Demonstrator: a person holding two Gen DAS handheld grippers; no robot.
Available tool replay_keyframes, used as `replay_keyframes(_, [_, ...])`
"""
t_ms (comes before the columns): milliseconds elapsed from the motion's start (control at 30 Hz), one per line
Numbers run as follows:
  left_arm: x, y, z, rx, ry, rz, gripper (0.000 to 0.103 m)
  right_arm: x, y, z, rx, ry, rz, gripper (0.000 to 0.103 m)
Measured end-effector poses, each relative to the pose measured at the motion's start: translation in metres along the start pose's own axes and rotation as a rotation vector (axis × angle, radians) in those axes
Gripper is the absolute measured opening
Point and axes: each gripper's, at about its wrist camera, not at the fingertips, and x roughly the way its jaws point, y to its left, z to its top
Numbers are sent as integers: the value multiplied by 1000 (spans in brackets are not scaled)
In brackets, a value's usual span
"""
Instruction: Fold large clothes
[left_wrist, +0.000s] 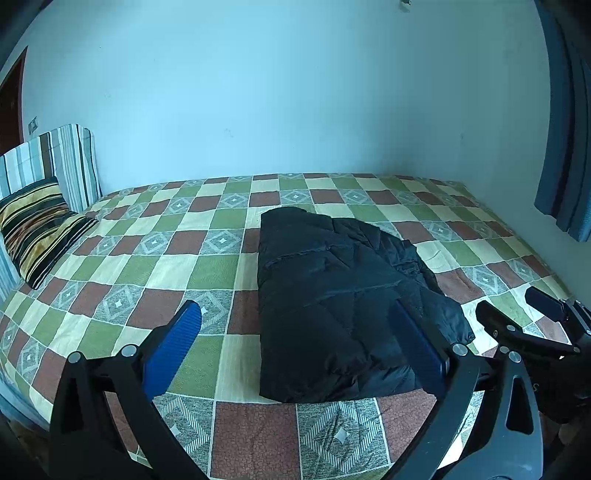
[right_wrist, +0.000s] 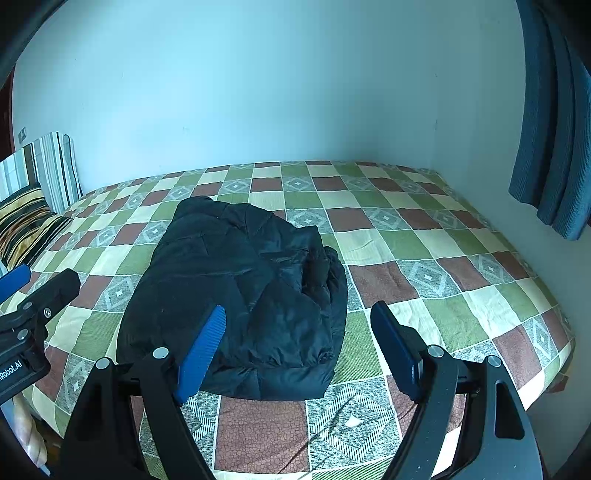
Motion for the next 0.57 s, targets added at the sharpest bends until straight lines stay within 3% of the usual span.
replay_keyframes(133, [3,1,-3,-6,11,-27,101,0,1,-1,-6,0,1,79])
replay_keyframes(333, [7,0,-4,18,-17,10,101,3,-2,-1,-8,4,-5,79])
replay_keyframes(567, [28,11,-6,17,31,31,101,13,-14,0,10,8,-26,80])
